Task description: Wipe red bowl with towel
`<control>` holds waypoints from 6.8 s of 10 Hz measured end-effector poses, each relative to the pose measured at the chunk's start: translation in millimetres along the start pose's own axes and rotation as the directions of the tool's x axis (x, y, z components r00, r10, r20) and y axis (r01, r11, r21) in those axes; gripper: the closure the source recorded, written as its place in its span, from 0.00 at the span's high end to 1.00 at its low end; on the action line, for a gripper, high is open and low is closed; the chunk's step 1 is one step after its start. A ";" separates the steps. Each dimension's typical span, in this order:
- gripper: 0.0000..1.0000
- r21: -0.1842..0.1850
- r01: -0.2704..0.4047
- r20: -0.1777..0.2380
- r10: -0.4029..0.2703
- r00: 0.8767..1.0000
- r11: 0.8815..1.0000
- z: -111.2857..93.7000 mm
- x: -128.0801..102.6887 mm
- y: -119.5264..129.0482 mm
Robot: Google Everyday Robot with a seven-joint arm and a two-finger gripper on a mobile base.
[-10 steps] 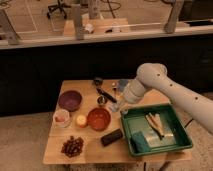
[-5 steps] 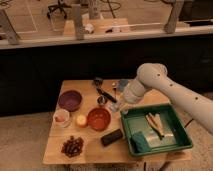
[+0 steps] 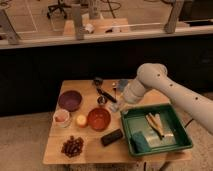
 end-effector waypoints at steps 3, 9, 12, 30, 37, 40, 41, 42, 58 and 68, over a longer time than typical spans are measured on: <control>0.00 0.000 -0.001 0.000 0.001 1.000 1.000 0.0 -0.1 0.0; 0.00 -0.001 -0.001 0.001 0.001 1.000 1.000 0.9 0.2 0.3; 0.00 -0.001 -0.001 0.001 0.001 1.000 1.000 0.9 0.2 0.3; 0.00 -0.009 0.099 0.006 -0.099 0.995 0.995 31.5 -30.6 -7.1; 0.00 -0.010 0.099 0.007 -0.099 0.995 0.995 32.4 -30.5 -6.8; 0.00 -0.010 0.099 0.007 -0.099 0.995 0.995 32.3 -30.5 -6.9; 0.00 -0.009 0.099 0.007 -0.099 0.995 0.995 32.2 -30.6 -6.9; 0.00 -0.010 0.099 0.007 -0.099 0.995 0.995 32.2 -30.5 -6.9; 0.00 -0.114 0.156 -0.077 -0.165 0.983 0.981 117.9 -77.9 -6.0; 0.00 -0.156 0.081 -0.118 -0.100 0.988 0.984 148.3 -37.8 1.7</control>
